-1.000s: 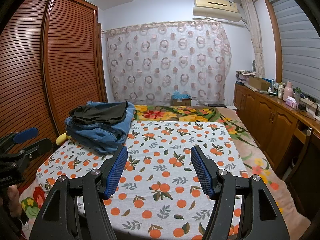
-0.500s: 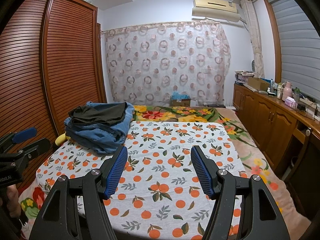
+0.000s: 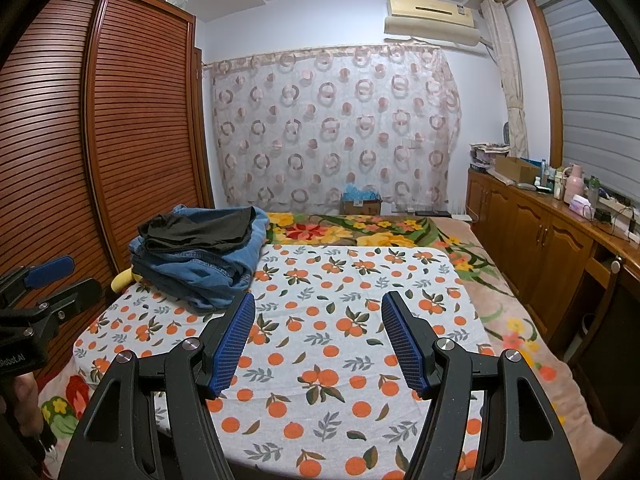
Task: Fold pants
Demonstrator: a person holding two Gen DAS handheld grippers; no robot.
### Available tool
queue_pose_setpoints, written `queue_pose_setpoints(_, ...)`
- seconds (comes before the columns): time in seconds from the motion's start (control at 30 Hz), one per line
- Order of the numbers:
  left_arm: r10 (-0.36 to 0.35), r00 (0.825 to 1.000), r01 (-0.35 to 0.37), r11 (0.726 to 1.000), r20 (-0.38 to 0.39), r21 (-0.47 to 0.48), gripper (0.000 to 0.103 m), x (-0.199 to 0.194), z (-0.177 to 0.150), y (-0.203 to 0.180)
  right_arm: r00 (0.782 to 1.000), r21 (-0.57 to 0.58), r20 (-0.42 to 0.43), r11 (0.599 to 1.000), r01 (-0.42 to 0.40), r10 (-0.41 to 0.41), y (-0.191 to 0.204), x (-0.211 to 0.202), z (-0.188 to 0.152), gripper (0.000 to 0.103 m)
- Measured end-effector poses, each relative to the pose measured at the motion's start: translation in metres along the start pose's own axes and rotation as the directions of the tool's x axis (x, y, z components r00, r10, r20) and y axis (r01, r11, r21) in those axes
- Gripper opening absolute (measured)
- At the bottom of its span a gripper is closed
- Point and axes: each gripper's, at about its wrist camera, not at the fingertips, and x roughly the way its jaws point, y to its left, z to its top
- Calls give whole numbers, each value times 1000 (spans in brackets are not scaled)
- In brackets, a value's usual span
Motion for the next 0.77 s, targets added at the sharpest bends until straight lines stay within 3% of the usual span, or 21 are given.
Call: queue_pose_setpoints(0.77, -2, 1000, 2, 1000, 0, -1, 84, 0, 0, -1, 1000, 0, -1, 1000, -1, 1, 0, 0, -1, 68)
